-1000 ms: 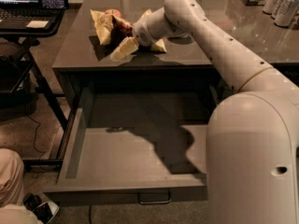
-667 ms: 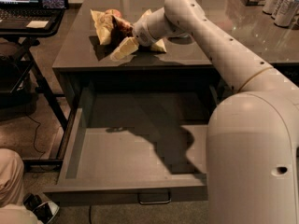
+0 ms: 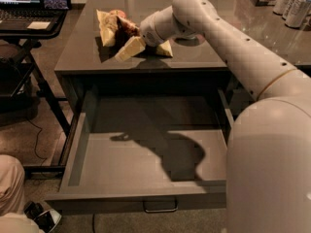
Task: Pick brown chip bag from top drawer and place on counter
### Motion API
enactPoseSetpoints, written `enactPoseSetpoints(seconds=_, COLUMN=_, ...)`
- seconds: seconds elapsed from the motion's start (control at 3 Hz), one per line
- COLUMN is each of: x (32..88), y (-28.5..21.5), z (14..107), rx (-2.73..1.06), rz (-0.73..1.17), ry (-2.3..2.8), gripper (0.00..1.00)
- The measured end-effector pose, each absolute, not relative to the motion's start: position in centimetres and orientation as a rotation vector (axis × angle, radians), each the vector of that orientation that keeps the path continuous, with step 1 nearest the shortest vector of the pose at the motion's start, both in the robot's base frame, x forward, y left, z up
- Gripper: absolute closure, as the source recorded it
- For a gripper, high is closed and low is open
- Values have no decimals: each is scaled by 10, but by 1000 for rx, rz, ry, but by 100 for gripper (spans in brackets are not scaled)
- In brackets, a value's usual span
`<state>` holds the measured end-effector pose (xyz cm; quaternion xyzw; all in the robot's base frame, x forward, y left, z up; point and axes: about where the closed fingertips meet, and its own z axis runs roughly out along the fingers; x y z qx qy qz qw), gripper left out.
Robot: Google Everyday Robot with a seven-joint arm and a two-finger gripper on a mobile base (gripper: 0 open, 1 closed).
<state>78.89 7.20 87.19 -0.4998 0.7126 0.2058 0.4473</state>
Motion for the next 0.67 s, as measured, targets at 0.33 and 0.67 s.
enactPoseSetpoints(seconds=0.33, x=780, y=69, z=894, rx=-1233, rz=430, ry=1758, gripper=0)
enactPoseSetpoints(seconds=0.67, x=779, y=69, z=896, rx=-1235, rz=427, ry=1756, gripper=0)
